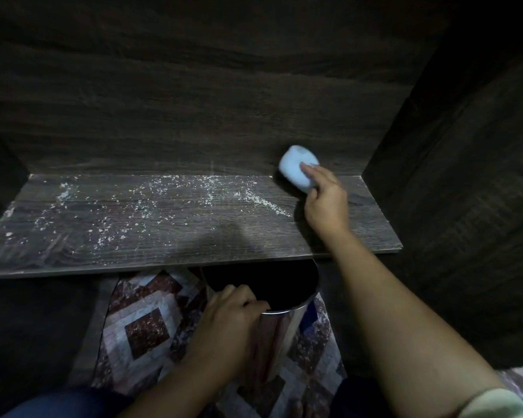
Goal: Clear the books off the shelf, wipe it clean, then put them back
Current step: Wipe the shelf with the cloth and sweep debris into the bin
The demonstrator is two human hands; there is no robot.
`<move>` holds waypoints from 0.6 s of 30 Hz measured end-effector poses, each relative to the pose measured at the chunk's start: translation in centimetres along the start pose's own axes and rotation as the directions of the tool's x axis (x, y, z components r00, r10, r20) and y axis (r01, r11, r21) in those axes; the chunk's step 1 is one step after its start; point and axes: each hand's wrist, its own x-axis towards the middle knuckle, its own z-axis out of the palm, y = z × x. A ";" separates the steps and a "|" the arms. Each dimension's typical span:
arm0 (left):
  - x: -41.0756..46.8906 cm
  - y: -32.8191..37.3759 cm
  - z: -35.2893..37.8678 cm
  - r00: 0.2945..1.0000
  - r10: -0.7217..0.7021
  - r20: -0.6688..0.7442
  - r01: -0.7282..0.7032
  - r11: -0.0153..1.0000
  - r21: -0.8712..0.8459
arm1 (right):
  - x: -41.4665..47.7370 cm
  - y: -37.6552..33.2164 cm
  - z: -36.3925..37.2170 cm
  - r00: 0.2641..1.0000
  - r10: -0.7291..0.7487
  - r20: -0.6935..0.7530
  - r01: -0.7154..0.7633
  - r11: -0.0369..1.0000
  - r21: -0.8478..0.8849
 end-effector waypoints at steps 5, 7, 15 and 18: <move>-0.1 -0.2 -0.2 1.000 -0.003 -0.030 0.002 1.000 -0.012 | -0.5 3.5 0.0 0.986 0.156 0.056 -0.137 0.957 -0.256; -0.1 -0.3 -0.2 0.999 -0.002 -0.039 0.002 1.000 -0.005 | -1.1 3.4 0.5 0.980 0.152 0.131 -0.105 0.944 -0.312; -0.2 -0.4 -0.4 1.000 -0.022 0.007 0.022 0.999 -0.024 | -5.0 -0.7 0.6 0.960 0.037 0.278 -0.010 0.995 -0.099; -0.4 -0.3 -0.4 1.000 -0.016 0.027 0.016 1.000 -0.018 | -5.8 -1.9 -0.8 0.936 0.123 0.331 -0.146 0.988 0.047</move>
